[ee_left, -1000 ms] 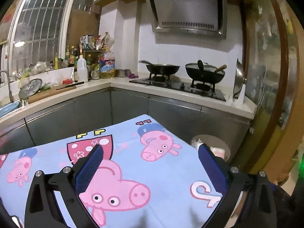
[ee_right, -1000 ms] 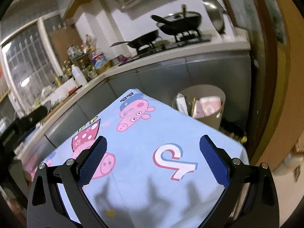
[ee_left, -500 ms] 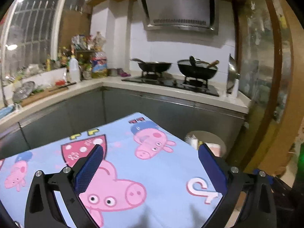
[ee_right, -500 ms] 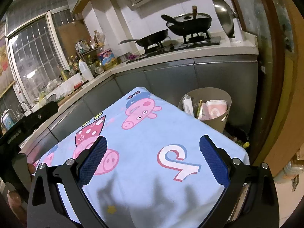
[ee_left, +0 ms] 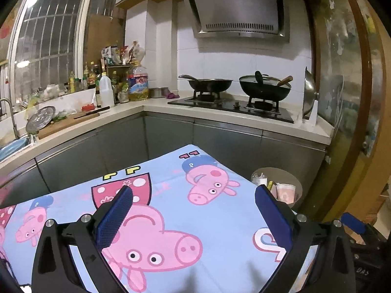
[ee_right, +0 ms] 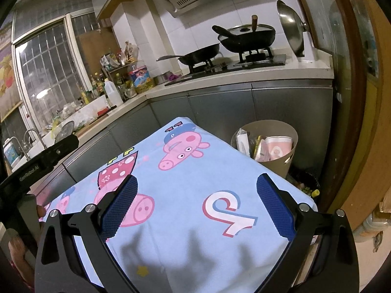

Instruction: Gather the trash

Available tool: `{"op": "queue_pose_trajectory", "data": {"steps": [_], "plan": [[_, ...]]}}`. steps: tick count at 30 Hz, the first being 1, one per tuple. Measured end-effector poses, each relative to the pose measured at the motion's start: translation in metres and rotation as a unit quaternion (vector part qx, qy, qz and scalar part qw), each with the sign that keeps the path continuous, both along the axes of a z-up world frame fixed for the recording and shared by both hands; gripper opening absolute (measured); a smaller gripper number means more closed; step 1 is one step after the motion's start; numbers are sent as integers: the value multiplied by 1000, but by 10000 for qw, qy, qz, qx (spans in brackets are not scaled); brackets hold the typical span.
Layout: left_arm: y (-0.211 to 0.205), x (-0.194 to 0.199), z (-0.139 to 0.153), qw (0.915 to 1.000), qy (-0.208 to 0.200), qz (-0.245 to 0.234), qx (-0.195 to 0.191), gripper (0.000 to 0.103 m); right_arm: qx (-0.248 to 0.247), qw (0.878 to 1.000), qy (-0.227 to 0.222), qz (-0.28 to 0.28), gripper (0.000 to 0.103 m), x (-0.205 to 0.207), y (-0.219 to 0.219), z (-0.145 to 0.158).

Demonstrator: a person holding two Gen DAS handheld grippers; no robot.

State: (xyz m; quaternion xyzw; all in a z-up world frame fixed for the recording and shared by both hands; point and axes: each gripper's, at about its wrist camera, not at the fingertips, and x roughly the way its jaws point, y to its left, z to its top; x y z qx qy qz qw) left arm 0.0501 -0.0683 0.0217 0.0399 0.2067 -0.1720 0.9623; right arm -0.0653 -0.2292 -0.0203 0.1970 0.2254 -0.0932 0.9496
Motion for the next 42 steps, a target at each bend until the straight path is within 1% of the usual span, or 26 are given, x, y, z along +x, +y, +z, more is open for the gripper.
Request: {"op": "queue_pose_trajectory", "data": {"steps": [4,7,18,24,30,33,37,42], "plan": [[-3,-3,1,9999,-115,7,98,99,37,10000,32,25,97,0,1,0],[-3,-5,3,9998,-166,-22,92,99,32,10000,36,47,97,1,1,2],[-2,-3,2,9999,-147,-60,56,99,35,10000,37,61,97,3,2,3],[1,-4,2,9996,-229,93,105,99,85,9999,80,74,97,5,3,0],[7,-1,1,9997,-176,140,48,99,118,9998,116,87,97,6,3,-2],[10,3,1,9999,-64,121,-45,99,88,9998,122,96,97,7,5,-5],[10,8,-2,9998,127,117,-66,99,75,9999,124,79,97,7,5,-7],[10,7,-3,9998,144,147,-50,99,86,9998,132,99,97,7,6,-7]]}}
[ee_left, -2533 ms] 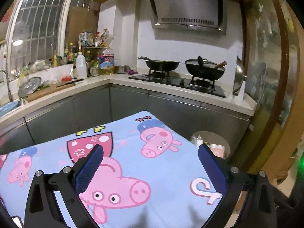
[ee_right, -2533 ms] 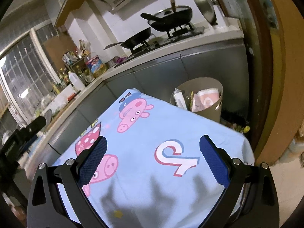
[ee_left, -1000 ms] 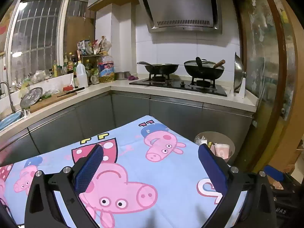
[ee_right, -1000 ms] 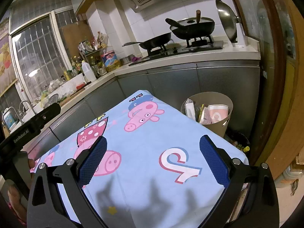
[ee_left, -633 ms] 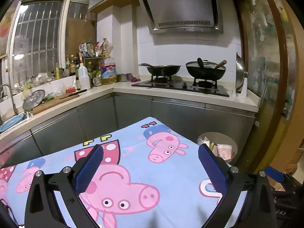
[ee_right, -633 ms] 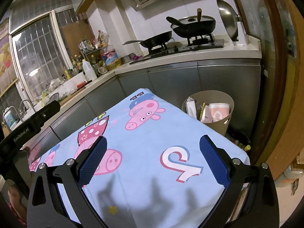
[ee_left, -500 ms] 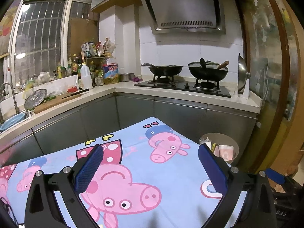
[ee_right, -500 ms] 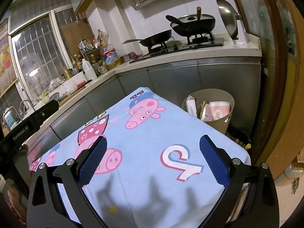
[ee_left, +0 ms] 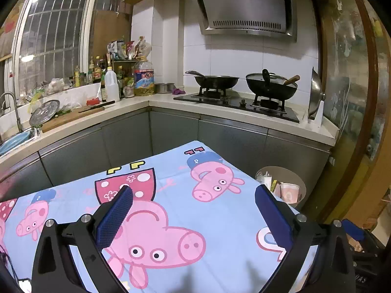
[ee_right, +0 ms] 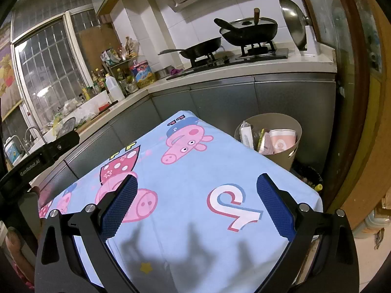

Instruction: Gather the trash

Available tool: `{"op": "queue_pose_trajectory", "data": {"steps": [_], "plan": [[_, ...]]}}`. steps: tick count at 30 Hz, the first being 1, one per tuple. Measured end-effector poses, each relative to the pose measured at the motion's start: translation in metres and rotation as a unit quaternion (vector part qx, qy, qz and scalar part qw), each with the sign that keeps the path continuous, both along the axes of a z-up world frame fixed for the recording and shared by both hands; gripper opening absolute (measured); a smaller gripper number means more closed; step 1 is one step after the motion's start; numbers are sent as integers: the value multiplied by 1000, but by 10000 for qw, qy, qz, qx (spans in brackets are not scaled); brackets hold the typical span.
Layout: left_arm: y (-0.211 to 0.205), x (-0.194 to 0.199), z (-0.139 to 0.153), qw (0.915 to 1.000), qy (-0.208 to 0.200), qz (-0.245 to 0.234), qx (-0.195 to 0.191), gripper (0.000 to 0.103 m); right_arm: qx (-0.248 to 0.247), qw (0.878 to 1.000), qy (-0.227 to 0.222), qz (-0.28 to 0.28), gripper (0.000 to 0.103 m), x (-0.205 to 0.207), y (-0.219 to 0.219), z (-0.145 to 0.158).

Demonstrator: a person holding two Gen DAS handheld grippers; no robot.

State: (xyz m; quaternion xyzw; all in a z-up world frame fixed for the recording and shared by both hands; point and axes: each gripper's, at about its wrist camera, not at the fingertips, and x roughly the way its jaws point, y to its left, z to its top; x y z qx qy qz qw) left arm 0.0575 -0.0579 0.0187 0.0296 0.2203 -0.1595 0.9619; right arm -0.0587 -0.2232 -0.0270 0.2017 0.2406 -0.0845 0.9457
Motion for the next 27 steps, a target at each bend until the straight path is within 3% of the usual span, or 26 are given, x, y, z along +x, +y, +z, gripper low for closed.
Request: {"op": "queue_pose_trajectory", "data": {"steps": [10,27], "plan": [[-2,-5,-1,9998,-124,47,120,99,-210,9997,-143,23,97,-7,7,9],[-5,-10,4,9988,-289,246,326,99,-160,9998,-89,41,97,-6,8,6]]}}
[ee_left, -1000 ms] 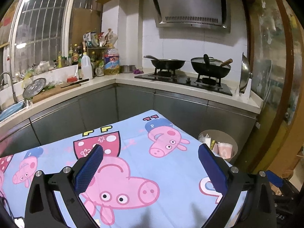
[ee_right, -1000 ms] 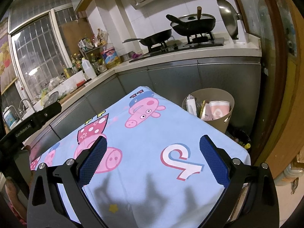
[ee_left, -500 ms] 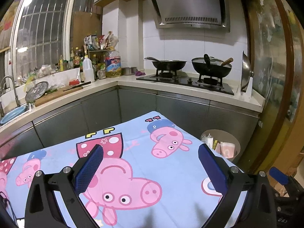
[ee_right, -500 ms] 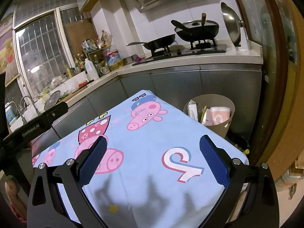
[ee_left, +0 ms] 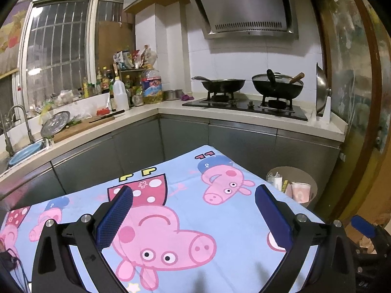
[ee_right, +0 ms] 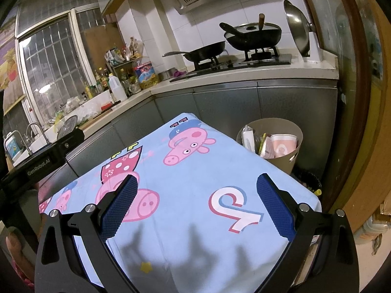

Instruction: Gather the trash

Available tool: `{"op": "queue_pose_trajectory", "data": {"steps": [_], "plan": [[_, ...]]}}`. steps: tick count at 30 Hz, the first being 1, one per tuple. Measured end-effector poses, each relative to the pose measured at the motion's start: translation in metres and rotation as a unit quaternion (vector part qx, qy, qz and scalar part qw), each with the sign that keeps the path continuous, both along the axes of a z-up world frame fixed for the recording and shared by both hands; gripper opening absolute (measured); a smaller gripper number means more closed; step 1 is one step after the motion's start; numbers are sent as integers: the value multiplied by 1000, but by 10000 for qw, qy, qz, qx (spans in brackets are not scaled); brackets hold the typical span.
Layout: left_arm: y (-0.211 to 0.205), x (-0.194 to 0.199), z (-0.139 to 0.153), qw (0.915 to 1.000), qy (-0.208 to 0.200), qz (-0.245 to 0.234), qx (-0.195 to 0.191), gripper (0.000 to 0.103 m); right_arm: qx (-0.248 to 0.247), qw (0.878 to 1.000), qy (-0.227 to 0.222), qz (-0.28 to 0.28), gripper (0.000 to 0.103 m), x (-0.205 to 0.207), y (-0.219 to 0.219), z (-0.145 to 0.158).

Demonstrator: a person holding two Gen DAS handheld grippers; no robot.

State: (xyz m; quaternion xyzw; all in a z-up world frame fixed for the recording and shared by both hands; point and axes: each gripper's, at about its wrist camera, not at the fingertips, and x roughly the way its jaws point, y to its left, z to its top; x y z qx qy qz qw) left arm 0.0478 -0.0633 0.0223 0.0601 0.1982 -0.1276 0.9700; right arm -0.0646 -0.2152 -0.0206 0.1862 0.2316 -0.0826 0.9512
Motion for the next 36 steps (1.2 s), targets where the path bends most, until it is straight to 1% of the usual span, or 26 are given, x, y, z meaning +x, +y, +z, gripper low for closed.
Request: {"op": "queue_pose_trajectory", "data": {"steps": [6,13,18,22,27,33,36], "plan": [[5,-2,3,9999,-65,21,-79,99,10,10000,8,2,97,0,0,-1],[1,-6,1,9998,-85,-165,-35,99,12,10000,18,7,97,0,2,-2],[-5,-9,2,9997,-148,-171,66,99,16,10000,11,15,97,0,2,-2],[-6,-9,2,9997,-115,-221,10,99,-12,10000,-16,25,97,0,4,-3],[-3,-9,4,9996,-118,-229,-102,99,-3,10000,-10,31,97,1,6,-5],[-5,-10,3,9998,-177,-96,60,99,-15,10000,-16,35,97,1,6,-3],[-3,-8,2,9999,-110,-108,22,99,-16,10000,-12,29,97,0,7,-3]]}}
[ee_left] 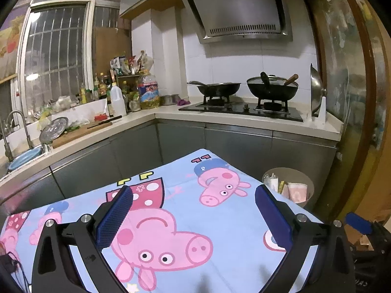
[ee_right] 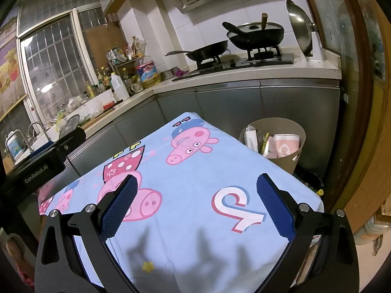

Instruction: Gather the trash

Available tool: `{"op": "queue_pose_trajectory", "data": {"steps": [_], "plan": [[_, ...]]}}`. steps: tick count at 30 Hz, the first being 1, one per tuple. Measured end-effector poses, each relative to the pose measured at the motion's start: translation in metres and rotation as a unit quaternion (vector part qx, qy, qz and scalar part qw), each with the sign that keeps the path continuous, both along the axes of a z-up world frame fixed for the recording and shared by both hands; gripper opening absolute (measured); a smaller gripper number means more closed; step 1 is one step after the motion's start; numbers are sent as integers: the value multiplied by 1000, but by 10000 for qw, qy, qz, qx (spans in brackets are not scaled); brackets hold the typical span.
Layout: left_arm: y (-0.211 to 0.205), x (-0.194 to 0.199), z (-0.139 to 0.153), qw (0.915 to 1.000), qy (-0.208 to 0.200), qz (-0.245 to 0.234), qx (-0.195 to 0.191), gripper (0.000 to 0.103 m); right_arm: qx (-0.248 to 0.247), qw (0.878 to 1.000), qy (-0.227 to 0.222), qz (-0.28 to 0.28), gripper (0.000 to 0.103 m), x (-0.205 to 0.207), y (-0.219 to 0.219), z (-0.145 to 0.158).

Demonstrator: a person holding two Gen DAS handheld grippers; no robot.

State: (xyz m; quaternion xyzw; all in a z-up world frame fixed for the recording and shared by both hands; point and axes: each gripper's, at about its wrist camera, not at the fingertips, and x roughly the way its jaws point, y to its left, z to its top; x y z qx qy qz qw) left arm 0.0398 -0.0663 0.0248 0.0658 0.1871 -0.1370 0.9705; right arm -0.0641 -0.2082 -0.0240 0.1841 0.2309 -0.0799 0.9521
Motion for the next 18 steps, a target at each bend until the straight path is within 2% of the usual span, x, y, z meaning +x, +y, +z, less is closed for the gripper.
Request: {"op": "queue_pose_trajectory", "data": {"steps": [18], "plan": [[0,0,-4,10000,13,-22,91,99,3,10000,18,34,97,1,2,-1]]}}
